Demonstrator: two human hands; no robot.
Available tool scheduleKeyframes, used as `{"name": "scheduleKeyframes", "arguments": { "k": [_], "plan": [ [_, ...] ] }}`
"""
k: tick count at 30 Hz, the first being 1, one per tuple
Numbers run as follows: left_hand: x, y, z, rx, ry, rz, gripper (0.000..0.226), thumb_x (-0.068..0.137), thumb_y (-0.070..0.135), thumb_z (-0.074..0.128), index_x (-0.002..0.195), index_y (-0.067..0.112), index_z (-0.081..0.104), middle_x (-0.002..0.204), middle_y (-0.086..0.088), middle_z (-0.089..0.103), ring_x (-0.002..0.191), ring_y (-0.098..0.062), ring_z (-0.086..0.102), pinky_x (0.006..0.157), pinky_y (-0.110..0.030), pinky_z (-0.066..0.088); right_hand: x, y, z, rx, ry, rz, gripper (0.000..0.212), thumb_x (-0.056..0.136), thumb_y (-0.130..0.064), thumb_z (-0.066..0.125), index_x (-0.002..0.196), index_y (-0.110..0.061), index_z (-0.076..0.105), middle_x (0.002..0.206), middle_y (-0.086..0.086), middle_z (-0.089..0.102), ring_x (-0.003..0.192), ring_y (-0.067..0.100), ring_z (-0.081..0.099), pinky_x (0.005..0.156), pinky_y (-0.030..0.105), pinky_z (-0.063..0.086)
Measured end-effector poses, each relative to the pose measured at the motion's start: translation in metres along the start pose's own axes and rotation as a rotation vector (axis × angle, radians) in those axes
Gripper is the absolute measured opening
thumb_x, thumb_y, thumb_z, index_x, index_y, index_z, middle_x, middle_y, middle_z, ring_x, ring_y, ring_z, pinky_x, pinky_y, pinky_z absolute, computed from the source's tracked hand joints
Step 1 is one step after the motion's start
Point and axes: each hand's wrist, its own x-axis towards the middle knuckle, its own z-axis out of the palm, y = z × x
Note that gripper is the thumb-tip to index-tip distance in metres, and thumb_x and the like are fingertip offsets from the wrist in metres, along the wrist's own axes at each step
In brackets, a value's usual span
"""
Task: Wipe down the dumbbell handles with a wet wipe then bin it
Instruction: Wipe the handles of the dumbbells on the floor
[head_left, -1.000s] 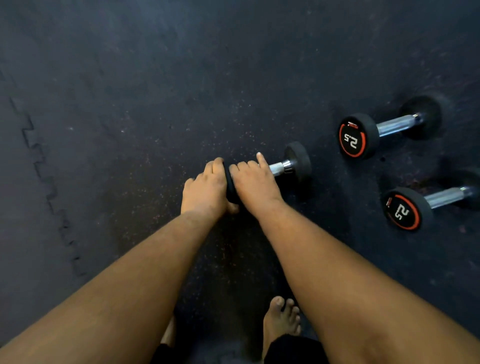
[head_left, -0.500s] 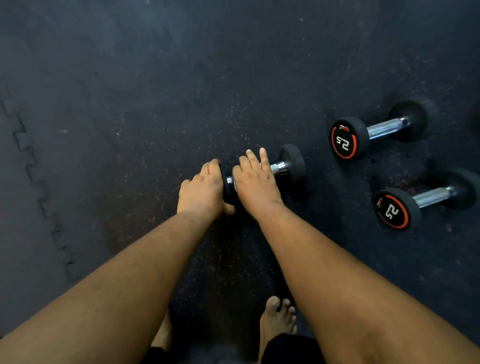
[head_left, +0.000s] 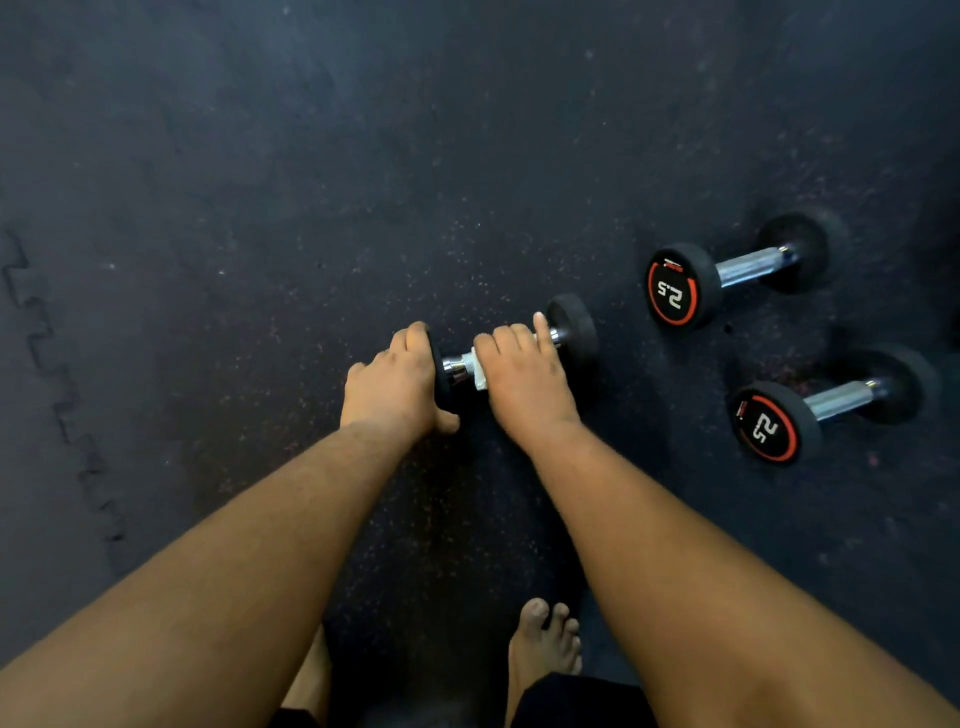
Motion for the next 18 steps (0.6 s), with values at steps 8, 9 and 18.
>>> {"name": "scheduleKeyframes", "arguments": {
  "k": [8,9,18],
  "plan": [
    [-0.003,0.001,0.003,0.009,0.024,0.006,0.118,0.063,0.048,0.091,0.152,0.012,0.024,0.148,-0.007,0.046,0.124,-0.029,0.058,0.097,-0.048,0.046,0.005,-0.005,-0.007,-0.166,0.007,0.146,0.031,0.095,-0.011,0.042,0.123,-0.009,0.055,0.118,0.012,0.061,0.123,0.033,0.053,0.123,0.052,0.016],
    [-0.003,0.001,0.002,0.01,0.025,0.007,0.117,0.063,0.049,0.091,0.152,0.012,0.024,0.147,-0.007,0.046,0.123,-0.029,0.059,0.097,-0.048,0.046,0.017,-0.005,-0.015,-0.177,-0.023,0.128,0.025,0.094,-0.012,0.045,0.115,-0.012,0.059,0.109,0.01,0.065,0.111,0.03,0.059,0.123,0.051,0.018],
    [-0.008,0.004,-0.004,-0.012,0.015,-0.004,0.112,0.063,0.046,0.089,0.149,0.013,0.024,0.143,-0.006,0.047,0.114,-0.03,0.063,0.088,-0.045,0.05,-0.049,0.0,0.029,0.317,0.33,0.217,0.062,0.091,0.003,0.049,0.151,-0.013,0.042,0.158,0.008,0.038,0.149,0.026,0.029,0.121,0.041,0.025]
  ]
}}
